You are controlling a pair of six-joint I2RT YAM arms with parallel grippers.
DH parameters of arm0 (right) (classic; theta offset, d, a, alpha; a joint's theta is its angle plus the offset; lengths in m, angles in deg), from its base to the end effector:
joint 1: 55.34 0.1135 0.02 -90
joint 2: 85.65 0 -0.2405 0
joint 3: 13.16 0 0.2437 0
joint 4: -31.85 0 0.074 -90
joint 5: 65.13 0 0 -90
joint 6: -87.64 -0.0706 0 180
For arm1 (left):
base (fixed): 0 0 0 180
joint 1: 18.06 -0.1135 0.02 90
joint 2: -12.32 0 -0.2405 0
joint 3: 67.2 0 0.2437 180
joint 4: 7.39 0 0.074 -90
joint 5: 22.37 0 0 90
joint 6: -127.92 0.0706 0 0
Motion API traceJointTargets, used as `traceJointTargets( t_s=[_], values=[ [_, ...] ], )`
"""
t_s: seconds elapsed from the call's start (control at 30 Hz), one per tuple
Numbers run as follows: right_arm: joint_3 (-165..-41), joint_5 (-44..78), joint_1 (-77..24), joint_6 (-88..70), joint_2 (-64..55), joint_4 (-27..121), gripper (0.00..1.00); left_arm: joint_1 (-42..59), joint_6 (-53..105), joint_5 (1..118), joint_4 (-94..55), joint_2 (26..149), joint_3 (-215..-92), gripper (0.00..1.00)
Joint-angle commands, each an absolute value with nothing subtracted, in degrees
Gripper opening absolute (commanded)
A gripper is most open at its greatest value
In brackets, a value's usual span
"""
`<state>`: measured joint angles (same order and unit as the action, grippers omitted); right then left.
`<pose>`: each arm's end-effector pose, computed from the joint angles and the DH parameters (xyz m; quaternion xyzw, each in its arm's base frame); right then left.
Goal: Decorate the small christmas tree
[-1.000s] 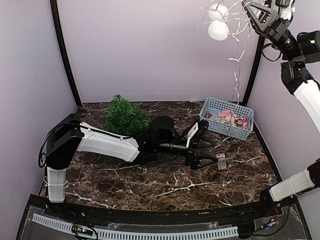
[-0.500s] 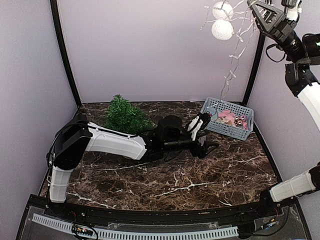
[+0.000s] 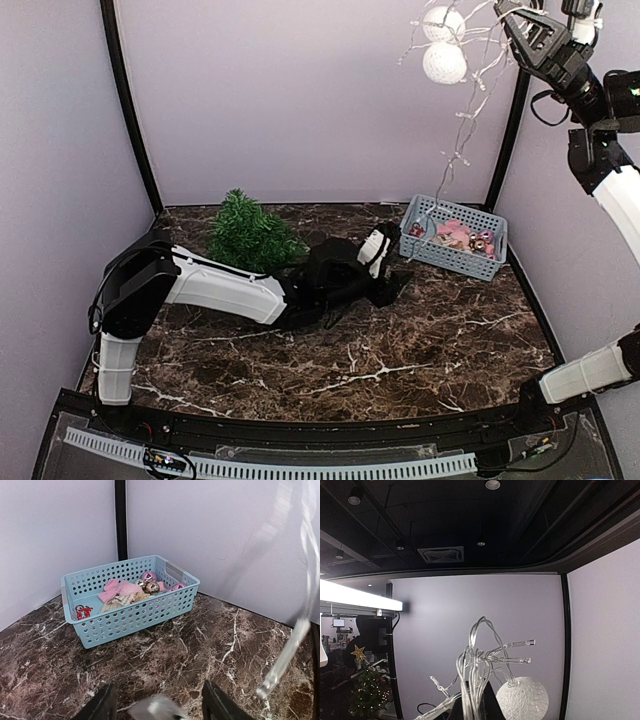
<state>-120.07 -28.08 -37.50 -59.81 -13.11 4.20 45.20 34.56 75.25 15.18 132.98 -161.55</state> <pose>0.1766 0.1160 0.5834 -0.3337 0.3502 0.6158 0.6219 0.2355 -0.4466 0.2030 0.3242 0.6536 -0.3341 0.5967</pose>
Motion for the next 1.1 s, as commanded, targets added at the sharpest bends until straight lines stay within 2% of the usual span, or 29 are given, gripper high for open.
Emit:
traceJointTargets(
  t_s=[0.0,0.13,0.2,0.3,0.47,0.53,0.57,0.6,0.63,0.67,0.7,0.73,0.8,1.07],
  values=[
    [-120.18,-28.61,-37.06,-60.54,-13.19,2.07,0.0,45.22,34.46,76.84,17.49,129.39,-161.99,0.55],
    [-119.79,-28.66,-37.04,-60.86,-12.86,2.07,0.0,45.22,34.3,76.25,17.92,129.71,-162.83,0.52],
    [-119.7,-28.87,-37.02,-61.05,-12.72,1.99,0.0,45.22,34.43,72.94,18.13,130.04,-163.76,0.57],
    [-119.61,-29.08,-36.97,-61.02,-12.78,2.15,0.0,45.26,34.67,61.05,19.86,130.57,-164.2,0.7],
    [-118.89,-29.19,-36.97,-60.71,-13.3,2.62,0.0,45.31,34.96,47.67,25.28,131.53,-163.61,0.76],
    [-118.48,-29.06,-36.97,-60.71,-13.53,2.53,0.0,45.31,35.21,45.34,24.2,132.37,-165.31,0.7],
    [-118.39,-29.02,-36.97,-60.67,-13.6,2.52,0.0,45.31,35.29,44.79,23.26,132.59,-165.84,0.62],
    [-118.38,-28.97,-36.97,-60.59,-13.58,2.62,0.0,45.31,35.44,44.65,23.0,132.87,-166.43,0.49],
    [-118.38,-29.01,-36.97,-60.37,-13.66,2.87,0.0,45.35,35.49,44.67,22.74,132.89,-166.53,0.43],
    [-118.38,-28.9,-36.97,-59.91,-13.82,3.5,0.0,45.32,35.6,45.06,22.61,132.86,-166.38,0.28],
    [-118.15,-28.55,-36.98,-59.13,-14.02,4.41,0.0,45.36,35.45,45.71,22.12,132.79,-166.24,0.21],
    [-117.83,-27.97,-36.97,-58.1,-14.34,5.76,0.0,45.32,35.37,47.25,21.9,132.46,-165.63,0.07],
    [-116.65,-26.38,-36.97,-55.01,-15.38,9.36,0.0,45.35,35.07,50.03,21.88,131.15,-163.23,0.0],
    [-108.75,-14.82,-36.97,-40.23,-21.66,23.98,0.0,45.31,35.5,62.51,20.86,116.35,-144.73,0.0]
  ],
)
